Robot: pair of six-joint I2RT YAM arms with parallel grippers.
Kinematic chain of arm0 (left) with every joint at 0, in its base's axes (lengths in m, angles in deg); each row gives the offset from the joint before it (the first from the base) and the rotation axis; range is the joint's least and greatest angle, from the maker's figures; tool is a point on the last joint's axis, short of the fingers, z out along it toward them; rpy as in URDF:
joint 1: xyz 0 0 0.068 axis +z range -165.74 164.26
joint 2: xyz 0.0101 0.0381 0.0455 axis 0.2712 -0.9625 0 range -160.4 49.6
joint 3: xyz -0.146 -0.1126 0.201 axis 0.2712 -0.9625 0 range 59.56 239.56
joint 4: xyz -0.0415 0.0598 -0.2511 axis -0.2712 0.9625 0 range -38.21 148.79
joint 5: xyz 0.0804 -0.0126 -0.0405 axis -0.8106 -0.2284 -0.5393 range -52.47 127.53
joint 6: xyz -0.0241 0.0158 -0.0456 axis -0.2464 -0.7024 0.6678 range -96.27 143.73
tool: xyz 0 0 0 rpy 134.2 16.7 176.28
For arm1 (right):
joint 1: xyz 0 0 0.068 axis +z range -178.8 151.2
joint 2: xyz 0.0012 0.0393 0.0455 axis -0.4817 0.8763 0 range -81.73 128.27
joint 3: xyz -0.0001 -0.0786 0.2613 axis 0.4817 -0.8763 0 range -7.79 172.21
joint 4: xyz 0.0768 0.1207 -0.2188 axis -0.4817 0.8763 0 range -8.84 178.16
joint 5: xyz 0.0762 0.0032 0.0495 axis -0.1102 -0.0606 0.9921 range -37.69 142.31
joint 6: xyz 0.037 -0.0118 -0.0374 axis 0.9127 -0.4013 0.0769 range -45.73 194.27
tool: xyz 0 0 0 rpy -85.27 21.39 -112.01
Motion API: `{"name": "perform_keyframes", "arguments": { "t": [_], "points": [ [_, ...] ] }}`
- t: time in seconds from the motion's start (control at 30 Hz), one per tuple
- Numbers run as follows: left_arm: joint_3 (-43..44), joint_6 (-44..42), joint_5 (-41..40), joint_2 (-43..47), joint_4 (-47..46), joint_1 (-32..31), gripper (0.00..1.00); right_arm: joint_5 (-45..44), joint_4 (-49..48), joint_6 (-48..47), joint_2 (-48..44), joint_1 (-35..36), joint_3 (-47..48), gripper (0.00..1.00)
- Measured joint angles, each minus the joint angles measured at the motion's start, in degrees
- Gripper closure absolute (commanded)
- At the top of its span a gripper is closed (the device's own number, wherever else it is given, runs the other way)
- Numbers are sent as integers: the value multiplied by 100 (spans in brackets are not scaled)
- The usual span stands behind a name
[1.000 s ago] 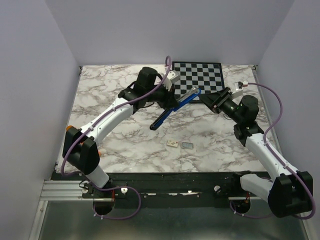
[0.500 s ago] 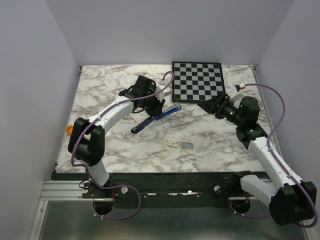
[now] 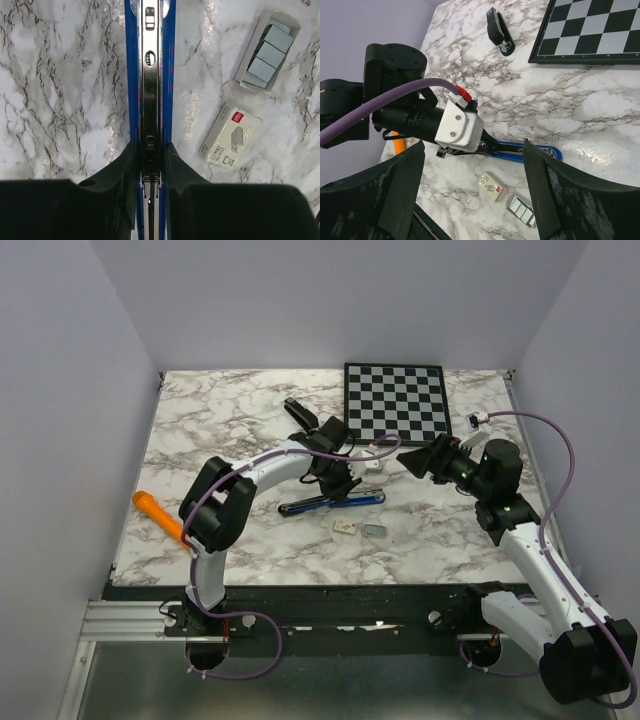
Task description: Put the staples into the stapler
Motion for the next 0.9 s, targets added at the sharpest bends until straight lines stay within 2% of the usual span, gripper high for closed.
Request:
{"name": "perform_keyframes", "arguments": {
  "t": [0.17, 0.2, 0.37, 0.5, 0.63, 0.7, 0.9],
  "points": [
    [151, -247, -44, -188, 35, -66, 63, 2, 50, -116, -2, 0, -7, 13],
    [151, -293, -79, -208, 35, -66, 55, 2, 52, -138, -2, 0, -7, 13],
    [146, -391, -367, -212, 70, -66, 39, 2, 83, -243, -2, 0, -7, 13],
    [142, -420, -518, -151, 50, -52, 22, 2, 131, -337, -11, 0, -7, 12],
    [125, -380, -623, 111, -76, -13, 17, 2, 236, -470, -39, 0, -7, 11],
    [103, -308, -669, 304, -264, 42, 11, 7, 293, -546, -72, 0, -7, 10],
    [197, 358, -1145, 649, -1121, 645, 6, 46, 345, -715, -144, 11, -7, 9]
  ]
}}
